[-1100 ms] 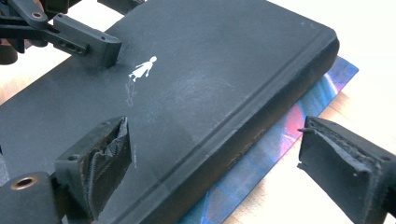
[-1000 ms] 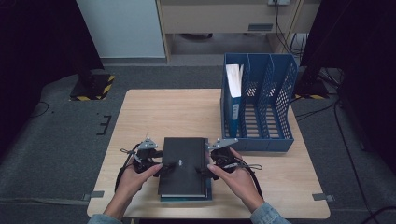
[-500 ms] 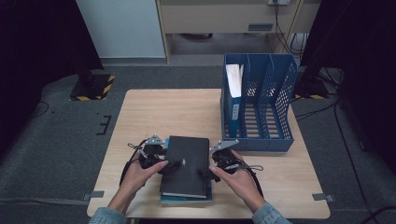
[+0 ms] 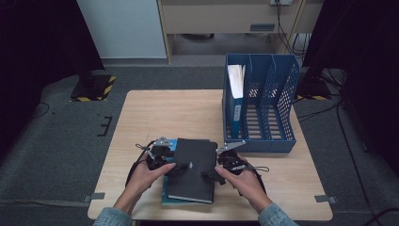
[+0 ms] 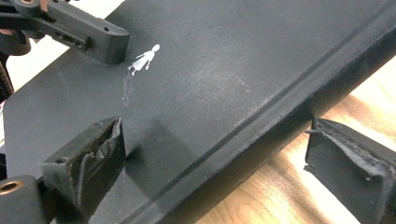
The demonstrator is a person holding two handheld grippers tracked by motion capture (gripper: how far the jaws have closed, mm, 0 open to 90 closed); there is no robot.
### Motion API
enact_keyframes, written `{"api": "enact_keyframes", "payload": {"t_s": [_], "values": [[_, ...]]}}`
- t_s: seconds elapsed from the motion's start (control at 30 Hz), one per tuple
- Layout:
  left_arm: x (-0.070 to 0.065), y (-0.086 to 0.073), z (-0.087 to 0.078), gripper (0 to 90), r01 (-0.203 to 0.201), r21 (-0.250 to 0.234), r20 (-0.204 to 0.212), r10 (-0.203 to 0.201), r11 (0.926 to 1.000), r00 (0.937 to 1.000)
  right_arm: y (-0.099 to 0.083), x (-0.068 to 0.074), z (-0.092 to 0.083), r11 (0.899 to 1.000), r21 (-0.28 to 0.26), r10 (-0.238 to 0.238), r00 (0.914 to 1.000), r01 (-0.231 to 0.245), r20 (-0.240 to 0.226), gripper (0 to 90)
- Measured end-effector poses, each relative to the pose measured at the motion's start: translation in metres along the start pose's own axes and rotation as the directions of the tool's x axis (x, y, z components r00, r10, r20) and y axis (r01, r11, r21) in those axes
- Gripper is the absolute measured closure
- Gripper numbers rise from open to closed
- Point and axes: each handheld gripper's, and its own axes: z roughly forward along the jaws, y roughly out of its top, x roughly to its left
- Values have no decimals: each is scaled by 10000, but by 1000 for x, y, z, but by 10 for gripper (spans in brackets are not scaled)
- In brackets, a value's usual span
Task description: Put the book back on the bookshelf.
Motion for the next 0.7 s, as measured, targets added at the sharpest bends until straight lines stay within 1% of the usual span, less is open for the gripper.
{"api": "enact_keyframes", "payload": {"t_s": [0.1, 0.13, 0.23, 0.37, 0.43, 0.47, 0.5, 0.53, 0.57, 0.63, 0.7], "values": [[0, 1, 0, 185, 37, 51, -7, -37, 10000, 10000, 0, -3, 2, 9999, 20, 130, 9998, -129, -125, 32], [-1, 1, 0, 185, 16, 85, -79, -16, 10000, 10000, 0, -4, 3, 9999, 49, 136, 9997, -135, -203, 25], [-1, 2, 0, 185, 33, 106, -85, -32, 9999, 10000, 0, -7, 4, 10000, 1, 89, 9992, -89, -402, 13], [-2, 2, 0, 184, 21, 140, -95, -20, 9999, 10000, 0, -9, 6, 9999, 21, 158, 9987, -157, -476, 2], [-2, 3, 0, 184, 0, 176, -93, 2, 9998, 10000, 0, -10, 7, 9993, 66, 360, 9977, -356, -574, 1], [-1, 3, 0, 184, 5, 178, -81, -3, 9998, 10000, 0, -12, 7, 9994, 57, 344, 9973, -341, -642, 1], [-1, 3, 0, 184, 20, 202, -54, -19, 9998, 10000, -1, -13, 7, 9989, 38, 479, 9962, -477, -727, 1], [-1, 3, 0, 184, 20, 202, -54, -19, 9998, 10000, -1, -13, 7, 9989, 38, 479, 9962, -477, -727, 1], [0, 3, 0, 183, -4, 258, -42, 5, 9997, 10000, -2, -15, 8, 9979, 2, 647, 9939, -650, -892, 1], [0, 4, 1, 176, -38, 265, -56, 40, 9996, 10000, -3, -17, 10, 9963, 44, 857, 9907, -857, -1055, 1], [-1, 5, 2, 169, 13, 287, -80, -11, 9996, 10000, -5, -19, 11, 9950, 0, 996, 9880, -1003, -1183, 1]]}}
